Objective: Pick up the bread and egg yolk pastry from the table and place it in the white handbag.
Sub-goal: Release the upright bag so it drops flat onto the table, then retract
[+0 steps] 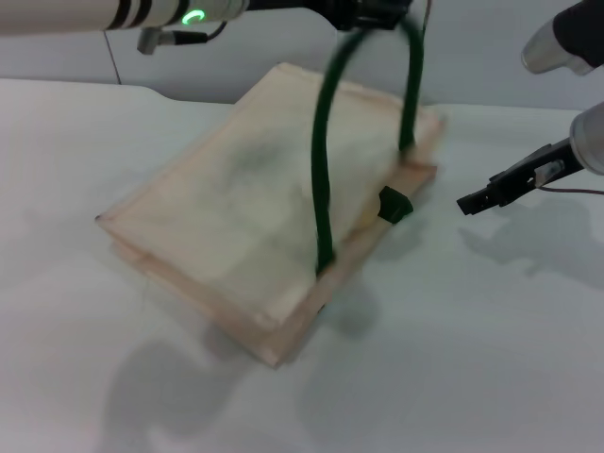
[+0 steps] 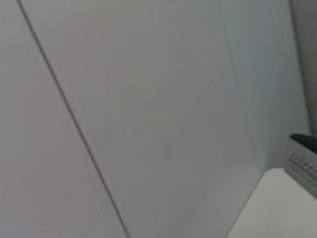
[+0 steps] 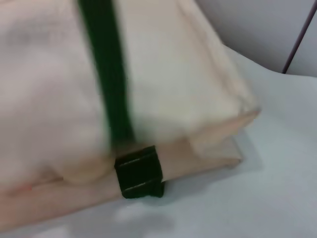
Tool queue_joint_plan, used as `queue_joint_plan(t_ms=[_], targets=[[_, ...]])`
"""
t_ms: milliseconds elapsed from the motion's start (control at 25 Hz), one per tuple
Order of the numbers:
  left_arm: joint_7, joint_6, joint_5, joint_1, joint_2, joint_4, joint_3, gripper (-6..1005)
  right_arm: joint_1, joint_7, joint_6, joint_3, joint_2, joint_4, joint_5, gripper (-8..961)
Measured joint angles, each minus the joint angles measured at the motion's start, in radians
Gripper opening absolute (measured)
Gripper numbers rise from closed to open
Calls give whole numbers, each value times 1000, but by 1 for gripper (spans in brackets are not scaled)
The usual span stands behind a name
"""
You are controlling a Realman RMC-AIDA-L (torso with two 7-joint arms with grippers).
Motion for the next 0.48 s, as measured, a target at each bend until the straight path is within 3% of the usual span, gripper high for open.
queue_joint_plan(t_ms=[240,480], targets=[[87,6,-115,3,-1,-63,-3,874,-2,-3,0,0,0,0,0,681],[96,73,-91,38,-3,-74,-13,873,-18,-22,14,2,1,9,73,680]])
